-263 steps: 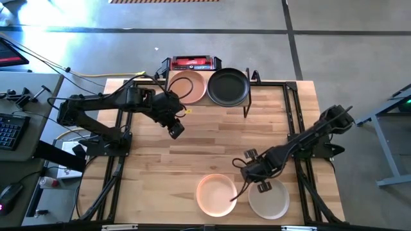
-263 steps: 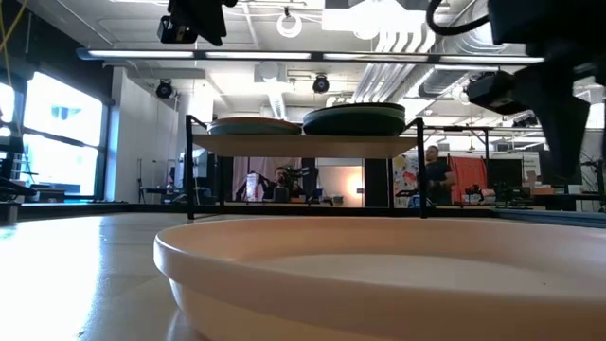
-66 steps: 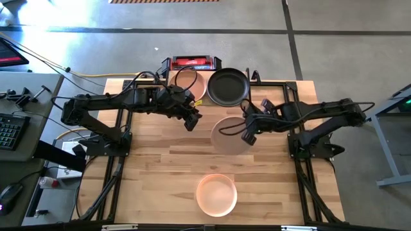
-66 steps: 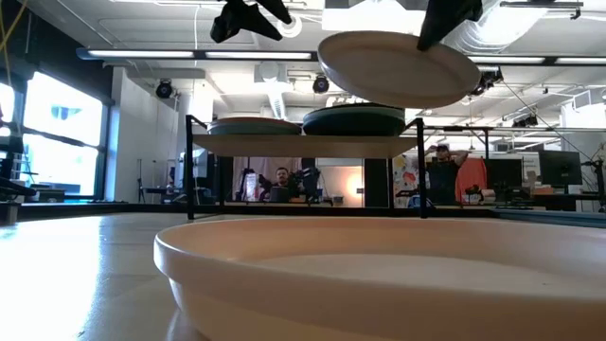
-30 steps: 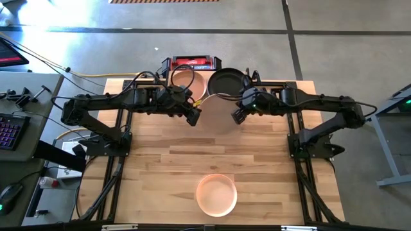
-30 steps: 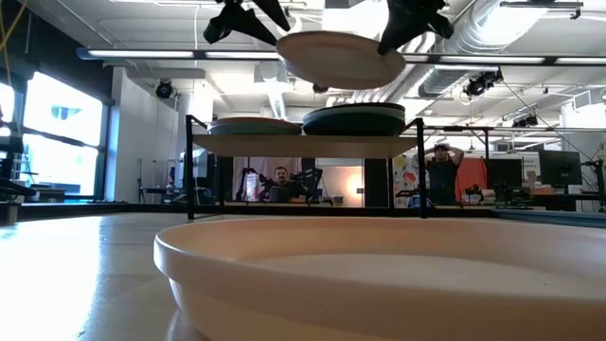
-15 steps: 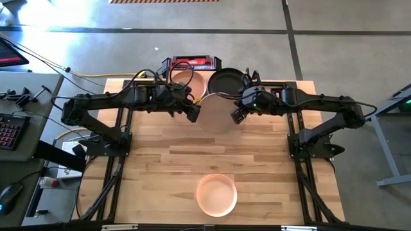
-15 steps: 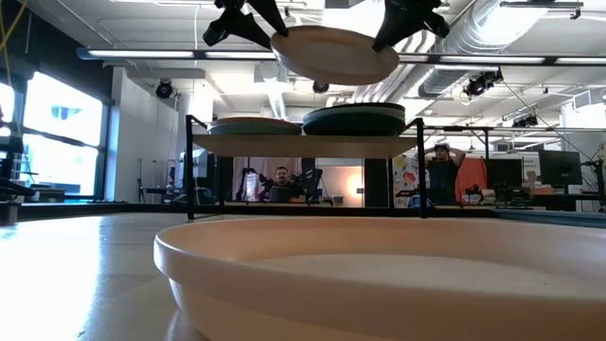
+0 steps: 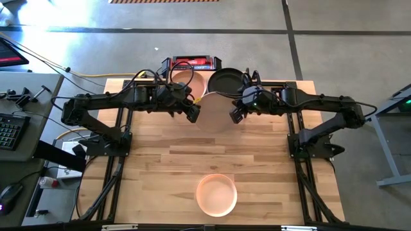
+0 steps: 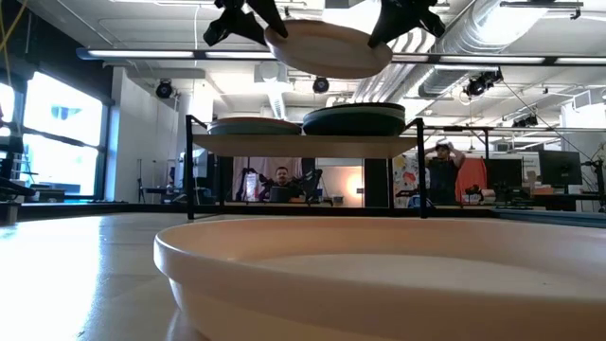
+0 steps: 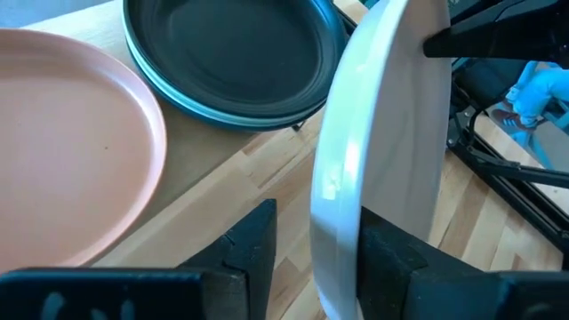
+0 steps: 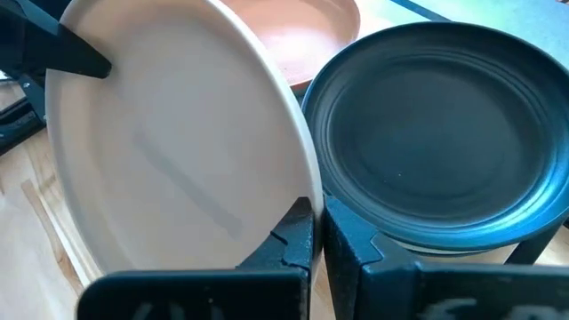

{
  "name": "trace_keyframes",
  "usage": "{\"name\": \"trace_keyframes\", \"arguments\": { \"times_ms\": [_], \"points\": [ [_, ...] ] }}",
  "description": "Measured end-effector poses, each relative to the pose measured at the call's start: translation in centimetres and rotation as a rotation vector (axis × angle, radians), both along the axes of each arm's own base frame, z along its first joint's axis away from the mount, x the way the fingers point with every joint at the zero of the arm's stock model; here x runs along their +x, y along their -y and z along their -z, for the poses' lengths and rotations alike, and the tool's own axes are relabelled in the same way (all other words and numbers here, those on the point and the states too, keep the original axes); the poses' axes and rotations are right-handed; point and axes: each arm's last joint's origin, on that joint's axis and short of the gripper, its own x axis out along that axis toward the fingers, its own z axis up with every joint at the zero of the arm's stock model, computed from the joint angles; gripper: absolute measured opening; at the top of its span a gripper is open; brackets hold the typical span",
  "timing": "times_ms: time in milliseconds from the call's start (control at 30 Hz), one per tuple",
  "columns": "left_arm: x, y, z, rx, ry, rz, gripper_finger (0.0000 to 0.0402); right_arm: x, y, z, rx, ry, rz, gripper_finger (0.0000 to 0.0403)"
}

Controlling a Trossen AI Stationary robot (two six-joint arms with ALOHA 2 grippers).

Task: Place and stack plates onto a shelf
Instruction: Stack the white plate on the top of the orange plate on the shelf

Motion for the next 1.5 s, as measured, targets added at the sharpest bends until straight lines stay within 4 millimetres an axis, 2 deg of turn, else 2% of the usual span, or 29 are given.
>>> {"name": "trace_keyframes", "arguments": {
  "times_ms": [467, 867, 967, 1267, 1500],
  "points": [
    [0.0, -0.1, 0.1, 0.011, -0.010, -0.012, 0.0027, 0.0, -0.1, 0.0, 0.017, 0.006, -0.016, 0.0000],
    [-0.1, -0.2, 0.1, 0.036, -0.015, -0.035, 0.0015, 0.1, -0.2, 0.0, 0.033, 0.008, -0.040, 0.0003],
    [-0.1, -0.2, 0.1, 0.041, -0.023, -0.039, 0.0014, 0.2, -0.2, -0.1, 0.043, 0.016, -0.056, 0.0019],
    [-0.2, -0.2, 0.1, 0.052, -0.036, -0.029, 0.0013, 0.3, -0.2, -0.4, 0.025, 0.049, -0.080, 0.0105],
    [-1.1, -1.5, 0.3, 0.044, -0.094, -0.074, 0.0013, -0.8, 0.1, -1.4, 0.001, 0.078, -0.080, 0.0126]
  ]
}}
